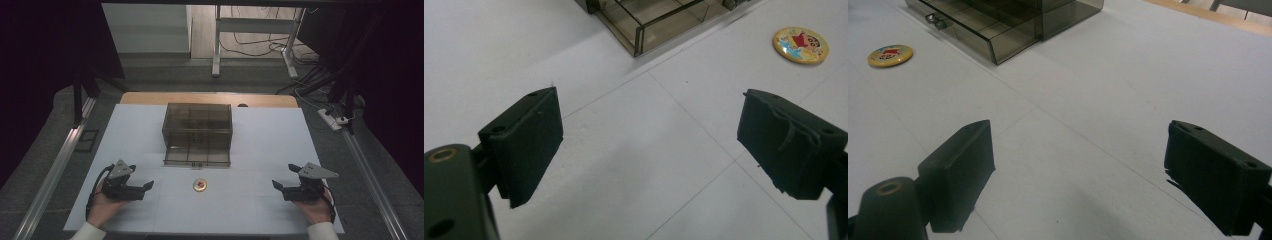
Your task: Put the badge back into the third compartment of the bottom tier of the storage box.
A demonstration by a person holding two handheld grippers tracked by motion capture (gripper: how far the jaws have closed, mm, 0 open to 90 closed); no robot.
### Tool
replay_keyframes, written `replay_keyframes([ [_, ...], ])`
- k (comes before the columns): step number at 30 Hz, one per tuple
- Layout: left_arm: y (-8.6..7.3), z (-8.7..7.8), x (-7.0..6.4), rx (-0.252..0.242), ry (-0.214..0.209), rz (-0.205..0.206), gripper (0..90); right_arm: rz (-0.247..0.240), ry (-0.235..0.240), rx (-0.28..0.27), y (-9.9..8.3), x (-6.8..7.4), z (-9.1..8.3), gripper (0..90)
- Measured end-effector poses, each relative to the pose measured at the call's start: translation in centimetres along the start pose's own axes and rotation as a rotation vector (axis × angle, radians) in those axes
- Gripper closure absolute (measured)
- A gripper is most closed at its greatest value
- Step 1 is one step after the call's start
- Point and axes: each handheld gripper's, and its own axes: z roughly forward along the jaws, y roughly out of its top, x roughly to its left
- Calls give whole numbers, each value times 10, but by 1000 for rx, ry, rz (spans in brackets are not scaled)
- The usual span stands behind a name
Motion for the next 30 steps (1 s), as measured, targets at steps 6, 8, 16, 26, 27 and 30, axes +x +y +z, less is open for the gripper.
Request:
replay_keyframes([
  [6,-1,-3,1,-12,-1,-6,113,-10,11,-4,0,2,3,140],
  [8,-2,-4,1,-14,0,-7,116,-7,12,-7,0,1,3,140],
  [16,-2,-3,0,-7,2,1,117,-17,12,2,0,0,6,149],
  [26,-2,-5,2,-12,7,-8,119,-10,16,15,-1,-3,11,152],
  [27,-2,-5,2,-12,7,-8,119,-10,16,15,-1,-3,11,152],
  [30,0,-5,0,-13,5,5,119,-7,22,15,-1,-3,11,155],
])
